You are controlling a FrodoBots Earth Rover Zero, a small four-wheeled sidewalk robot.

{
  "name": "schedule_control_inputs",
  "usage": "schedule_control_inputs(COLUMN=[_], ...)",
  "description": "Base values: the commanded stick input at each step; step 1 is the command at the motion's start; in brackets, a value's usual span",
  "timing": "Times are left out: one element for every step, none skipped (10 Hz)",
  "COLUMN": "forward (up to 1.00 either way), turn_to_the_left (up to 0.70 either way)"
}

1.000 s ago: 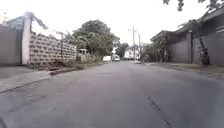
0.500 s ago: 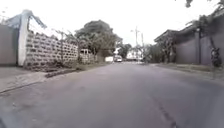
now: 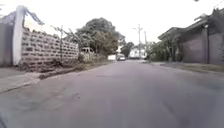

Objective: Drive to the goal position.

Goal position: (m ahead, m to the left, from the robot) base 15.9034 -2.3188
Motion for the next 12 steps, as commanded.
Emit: schedule_control_inputs(forward=[1.00, 1.00, 1.00, 1.00, 1.00, 1.00, 1.00, 1.00, 1.00, 1.00, 1.00, 1.00], turn_to_the_left=[0.07, 0.07, 0.07, 0.07, 0.07, 0.07, 0.07, 0.07, 0.06, 0.04, 0.03, 0.02])
